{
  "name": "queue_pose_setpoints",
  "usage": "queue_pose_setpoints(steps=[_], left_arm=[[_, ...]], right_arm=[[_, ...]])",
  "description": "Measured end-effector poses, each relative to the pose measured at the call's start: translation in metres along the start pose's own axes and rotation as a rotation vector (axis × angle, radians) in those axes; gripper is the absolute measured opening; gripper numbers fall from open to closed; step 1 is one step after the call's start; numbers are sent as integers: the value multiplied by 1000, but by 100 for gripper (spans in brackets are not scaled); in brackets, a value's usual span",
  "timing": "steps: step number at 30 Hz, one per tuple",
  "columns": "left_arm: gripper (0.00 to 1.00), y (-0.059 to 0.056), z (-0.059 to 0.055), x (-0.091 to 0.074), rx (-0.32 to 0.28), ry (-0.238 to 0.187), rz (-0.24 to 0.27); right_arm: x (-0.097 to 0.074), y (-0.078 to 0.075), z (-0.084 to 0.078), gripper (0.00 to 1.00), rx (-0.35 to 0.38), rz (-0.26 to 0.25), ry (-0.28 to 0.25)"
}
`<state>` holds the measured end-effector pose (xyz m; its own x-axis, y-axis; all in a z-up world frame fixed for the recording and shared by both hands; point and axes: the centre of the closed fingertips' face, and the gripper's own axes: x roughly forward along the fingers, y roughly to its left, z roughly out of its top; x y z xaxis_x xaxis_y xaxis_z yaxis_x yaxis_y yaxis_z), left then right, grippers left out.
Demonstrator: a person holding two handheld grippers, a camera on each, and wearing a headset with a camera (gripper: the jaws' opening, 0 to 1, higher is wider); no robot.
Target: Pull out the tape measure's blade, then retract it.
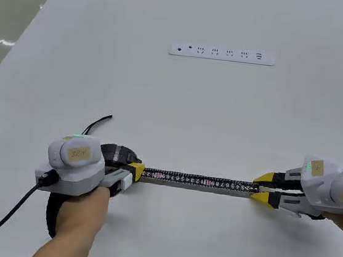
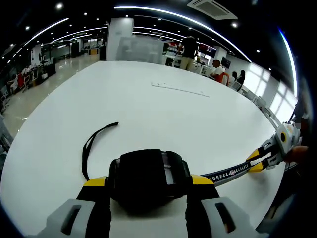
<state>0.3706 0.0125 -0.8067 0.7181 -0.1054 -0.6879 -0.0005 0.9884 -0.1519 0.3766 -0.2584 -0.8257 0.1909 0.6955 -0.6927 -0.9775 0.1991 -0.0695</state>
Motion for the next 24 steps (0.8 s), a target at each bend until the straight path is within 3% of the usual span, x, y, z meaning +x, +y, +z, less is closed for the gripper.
queue_pose_setpoints(steps=[24], left_arm=[[58, 0, -1, -2, -14, 15, -26]], right_arm=[[13, 8, 18, 11, 3, 15, -20]])
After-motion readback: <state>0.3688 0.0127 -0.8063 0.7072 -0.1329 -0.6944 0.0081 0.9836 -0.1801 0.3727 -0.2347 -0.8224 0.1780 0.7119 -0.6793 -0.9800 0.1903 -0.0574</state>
